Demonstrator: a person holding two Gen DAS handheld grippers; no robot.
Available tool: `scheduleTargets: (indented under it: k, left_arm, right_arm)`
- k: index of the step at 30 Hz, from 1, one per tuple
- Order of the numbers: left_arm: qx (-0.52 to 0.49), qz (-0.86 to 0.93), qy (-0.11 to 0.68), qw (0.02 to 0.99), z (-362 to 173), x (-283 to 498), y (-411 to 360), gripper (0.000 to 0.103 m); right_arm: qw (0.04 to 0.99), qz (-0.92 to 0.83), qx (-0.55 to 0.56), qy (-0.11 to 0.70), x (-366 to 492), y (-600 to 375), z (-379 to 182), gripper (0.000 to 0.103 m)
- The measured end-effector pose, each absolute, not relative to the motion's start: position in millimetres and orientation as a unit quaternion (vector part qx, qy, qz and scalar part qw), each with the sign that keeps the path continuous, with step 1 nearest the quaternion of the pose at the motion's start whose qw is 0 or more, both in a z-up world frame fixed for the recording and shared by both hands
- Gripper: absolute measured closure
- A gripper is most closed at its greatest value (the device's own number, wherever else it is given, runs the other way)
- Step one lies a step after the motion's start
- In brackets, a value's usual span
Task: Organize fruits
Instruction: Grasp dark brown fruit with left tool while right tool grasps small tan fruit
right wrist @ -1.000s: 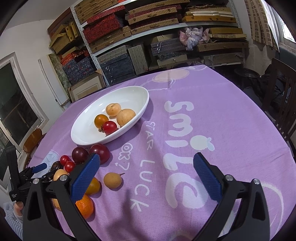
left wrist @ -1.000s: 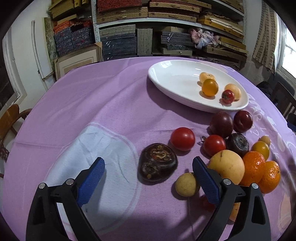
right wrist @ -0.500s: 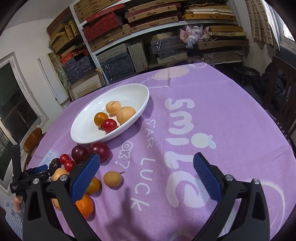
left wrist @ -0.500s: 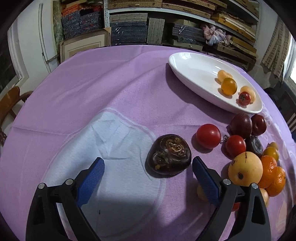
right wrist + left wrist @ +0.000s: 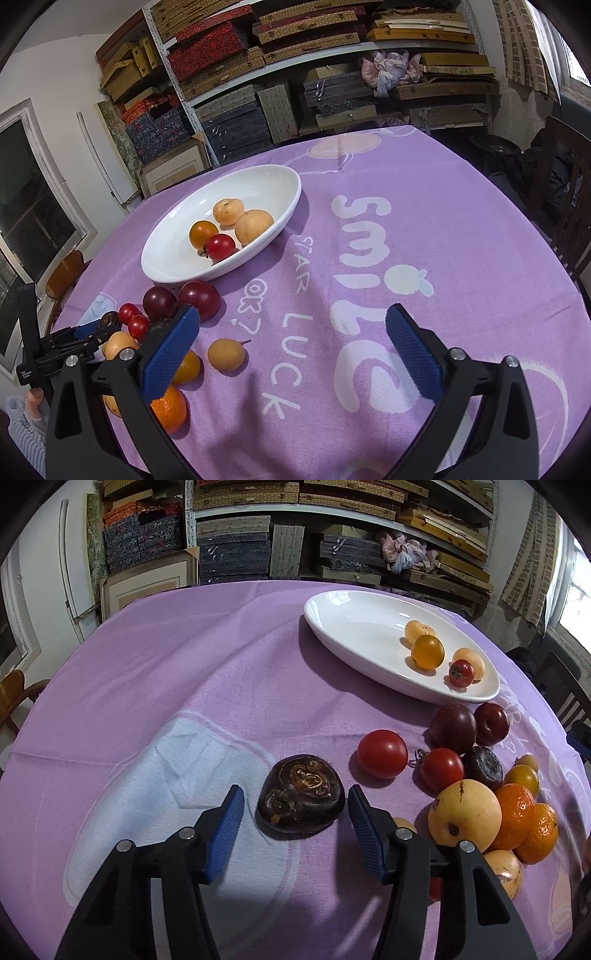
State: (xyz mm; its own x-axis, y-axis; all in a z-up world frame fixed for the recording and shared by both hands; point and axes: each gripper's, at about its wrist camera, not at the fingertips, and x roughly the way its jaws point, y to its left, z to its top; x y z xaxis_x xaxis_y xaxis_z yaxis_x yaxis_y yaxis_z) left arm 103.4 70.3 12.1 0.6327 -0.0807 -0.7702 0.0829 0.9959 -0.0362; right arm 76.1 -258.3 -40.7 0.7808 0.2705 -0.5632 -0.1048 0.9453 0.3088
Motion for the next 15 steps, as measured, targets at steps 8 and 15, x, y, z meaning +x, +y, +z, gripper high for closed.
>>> scheduleTargets:
  k: [8,15]
  left_arm:
    - [-0.001,-0.056,0.424,0.904,13.8,105.7,68.5,0.057]
    - [-0.009,-0.044,0.422,0.905,14.3,105.7,72.9,0.057]
  right_arm:
    - [0.934,0.126,0.075,0.326,72.3,-232.1,-42.5,0.004]
    - [0.937,0.145,-0.048,0.314,59.4,-189.8,-44.5,0.015]
